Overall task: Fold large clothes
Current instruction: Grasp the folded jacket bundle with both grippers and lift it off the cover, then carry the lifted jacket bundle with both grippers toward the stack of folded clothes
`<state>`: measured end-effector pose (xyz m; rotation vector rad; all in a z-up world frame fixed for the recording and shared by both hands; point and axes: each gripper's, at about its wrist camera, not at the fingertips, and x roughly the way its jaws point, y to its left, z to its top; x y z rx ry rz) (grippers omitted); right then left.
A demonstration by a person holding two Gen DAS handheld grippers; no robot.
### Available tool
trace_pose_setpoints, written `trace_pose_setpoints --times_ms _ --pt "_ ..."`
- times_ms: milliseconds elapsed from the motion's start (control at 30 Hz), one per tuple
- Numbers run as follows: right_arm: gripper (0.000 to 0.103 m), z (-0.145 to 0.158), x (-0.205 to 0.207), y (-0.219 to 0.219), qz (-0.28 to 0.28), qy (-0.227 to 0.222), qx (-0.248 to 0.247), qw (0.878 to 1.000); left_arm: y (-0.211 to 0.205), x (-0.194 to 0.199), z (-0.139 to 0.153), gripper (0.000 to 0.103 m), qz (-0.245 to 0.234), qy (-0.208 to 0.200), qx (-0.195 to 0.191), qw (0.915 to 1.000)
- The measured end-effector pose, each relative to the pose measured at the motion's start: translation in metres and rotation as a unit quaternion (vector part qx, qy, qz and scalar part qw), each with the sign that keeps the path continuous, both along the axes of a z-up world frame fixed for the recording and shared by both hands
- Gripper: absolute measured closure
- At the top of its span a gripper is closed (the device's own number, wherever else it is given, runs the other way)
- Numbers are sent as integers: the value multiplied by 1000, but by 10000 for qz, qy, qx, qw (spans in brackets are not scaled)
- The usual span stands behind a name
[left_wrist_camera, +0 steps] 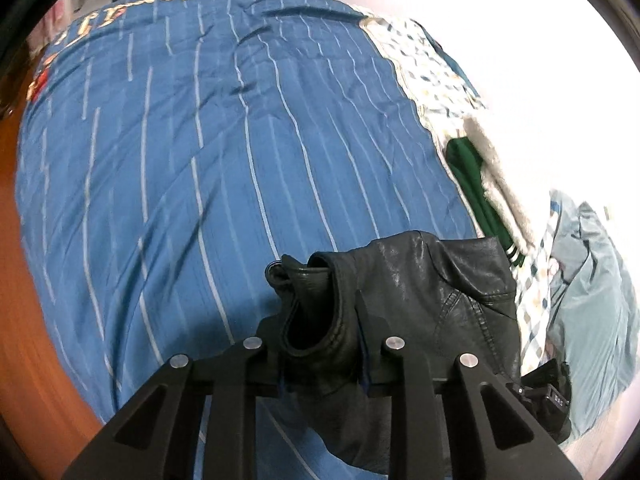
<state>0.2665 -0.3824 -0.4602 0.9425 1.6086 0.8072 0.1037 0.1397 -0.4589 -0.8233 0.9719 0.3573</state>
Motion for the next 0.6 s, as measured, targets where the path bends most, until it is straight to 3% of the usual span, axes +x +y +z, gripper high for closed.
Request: trace_pose_setpoints --times_ms 133,233,500,600 --pt "39 -39 -13 -11 -346 574 -465 9967 11 17 -53 82 -299 508 -337 9977" --pt "37 -53 -30 -16 -476 676 -439 9956 15 25 -79 80 -610 627 -505 9949" --pt "32 -59 -74 -27 -1024 866 -523 9896 21 39 -87 70 -1287 574 -970 9853" --pt "32 -42 -91 -32 -1255 618 -629 9882 26 42 -88 63 -1545 580 -1173 9793"
